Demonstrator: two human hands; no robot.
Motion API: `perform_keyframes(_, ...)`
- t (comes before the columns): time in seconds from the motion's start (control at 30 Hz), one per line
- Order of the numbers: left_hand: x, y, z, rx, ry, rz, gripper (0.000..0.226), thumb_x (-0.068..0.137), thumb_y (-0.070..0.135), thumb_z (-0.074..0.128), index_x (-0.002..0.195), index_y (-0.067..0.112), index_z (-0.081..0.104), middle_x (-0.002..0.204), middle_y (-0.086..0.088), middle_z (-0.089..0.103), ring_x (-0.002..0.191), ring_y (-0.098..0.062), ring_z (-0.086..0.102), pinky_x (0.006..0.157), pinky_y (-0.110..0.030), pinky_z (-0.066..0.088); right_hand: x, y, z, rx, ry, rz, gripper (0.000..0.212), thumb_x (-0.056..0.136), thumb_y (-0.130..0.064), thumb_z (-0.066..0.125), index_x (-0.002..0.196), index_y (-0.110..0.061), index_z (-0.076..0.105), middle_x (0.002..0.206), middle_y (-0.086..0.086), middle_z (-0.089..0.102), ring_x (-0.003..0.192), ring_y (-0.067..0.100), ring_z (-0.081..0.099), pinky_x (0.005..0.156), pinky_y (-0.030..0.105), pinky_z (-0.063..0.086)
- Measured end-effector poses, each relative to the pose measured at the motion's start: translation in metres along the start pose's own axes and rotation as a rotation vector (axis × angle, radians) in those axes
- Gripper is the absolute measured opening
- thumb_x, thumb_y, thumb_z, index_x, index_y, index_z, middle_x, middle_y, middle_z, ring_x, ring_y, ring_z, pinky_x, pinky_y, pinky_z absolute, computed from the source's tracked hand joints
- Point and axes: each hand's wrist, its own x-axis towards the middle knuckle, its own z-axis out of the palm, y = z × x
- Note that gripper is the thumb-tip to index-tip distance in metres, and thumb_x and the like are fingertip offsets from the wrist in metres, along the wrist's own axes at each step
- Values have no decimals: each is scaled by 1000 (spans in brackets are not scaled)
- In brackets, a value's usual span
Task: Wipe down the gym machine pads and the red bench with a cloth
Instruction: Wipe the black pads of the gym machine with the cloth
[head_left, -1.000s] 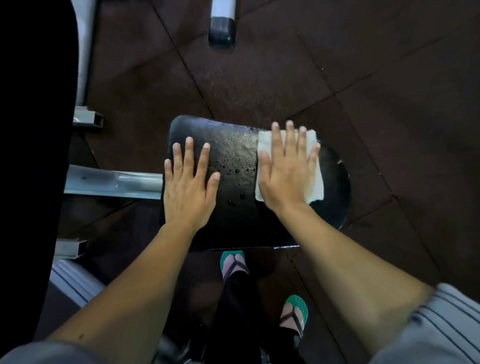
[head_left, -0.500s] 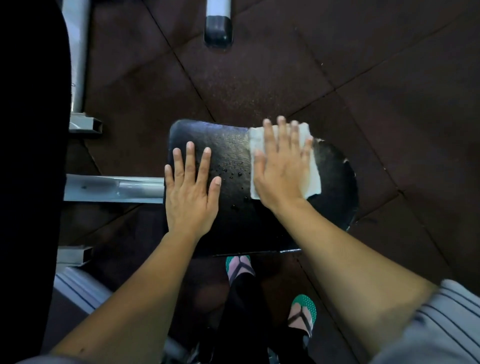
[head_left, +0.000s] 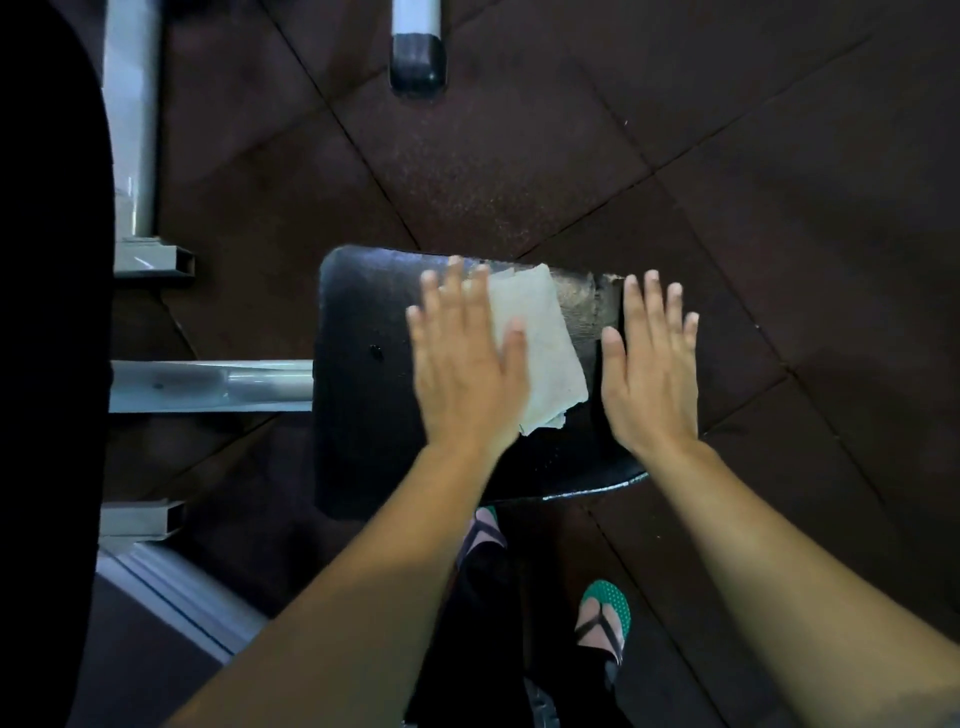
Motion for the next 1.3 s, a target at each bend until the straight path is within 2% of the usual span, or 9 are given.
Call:
perform_keyframes(0.13, -2, 27, 34, 130, -52, 40, 63, 95, 50, 20, 151, 21, 21, 160, -8, 12, 148, -32, 0, 119, -54, 3, -2, 6, 7, -100, 6, -39, 58, 98, -36, 17, 150, -11, 16, 159, 9, 12, 147, 26, 5, 119, 44, 2)
perform_keyframes(0.37, 31, -24, 25, 316, 8, 222, 69, 85, 68, 35, 146, 37, 30, 157, -7, 26, 145, -39, 14, 114, -61, 15, -1, 8, 10, -114, 29, -60, 57, 99, -35, 21, 151, -13, 14, 159, 7, 11, 147, 24, 3, 119, 42, 1)
perform_keyframes(0.6, 48, -79, 0, 283, 113, -102, 65, 84, 55, 40, 145, 33, 34, 156, -8, 27, 144, -42, 14, 113, -62, 16, -2, 5, 12, -168, 31, -53, 56, 100, -33, 22, 151, -11, 14, 160, 8, 10, 147, 26, 2, 119, 44, 0)
perform_keyframes(0.8, -13, -89, -4, 322, -53, 633, 65, 81, 48, 48, 142, 27, 43, 151, -11, 36, 141, -40, 26, 109, -61, 25, -2, 5, 11, -179, 30, -59, 57, 99, -34, 21, 151, -10, 14, 159, 8, 11, 147, 26, 3, 119, 46, 2)
perform_keyframes(0.87, -4, -104, -12, 283, 1, 466, 65, 79, 47, 49, 141, 28, 42, 152, -13, 35, 141, -41, 24, 109, -62, 24, -2, 5, 11, -175, 33, -61, 57, 99, -34, 21, 151, -10, 14, 159, 8, 12, 147, 26, 4, 119, 45, 2)
perform_keyframes(0.97, 35, -96, -16, 191, 117, -54, 64, 82, 48, 46, 143, 34, 38, 157, -10, 23, 144, -41, 12, 113, -57, 17, -2, 5, 12, -174, 45, -60, 57, 99, -34, 21, 151, -10, 14, 159, 8, 12, 147, 26, 4, 119, 44, 1)
perform_keyframes(1.03, 64, -79, -15, 185, 114, -178, 64, 84, 50, 42, 145, 36, 33, 158, -8, 19, 145, -39, 7, 116, -56, 13, -2, 5, 13, -171, 47, -67, 57, 100, -34, 20, 151, -10, 14, 159, 8, 12, 147, 25, 4, 119, 43, 0)
perform_keyframes(1.23, 15, -56, 9, 247, 31, 410, 62, 86, 44, 44, 145, 25, 39, 154, -10, 32, 143, -40, 19, 109, -62, 21, -2, 7, 12, -147, 36, -82, 58, 99, -35, 19, 151, -10, 14, 159, 8, 12, 147, 25, 4, 119, 44, 1)
perform_keyframes(1.3, -17, -83, 4, 271, 23, 429, 65, 82, 45, 49, 144, 26, 41, 154, -11, 30, 144, -41, 17, 108, -66, 20, -1, 9, 10, -124, 28, -97, 58, 99, -36, 20, 151, -9, 13, 159, 8, 11, 147, 25, 4, 119, 44, 1)
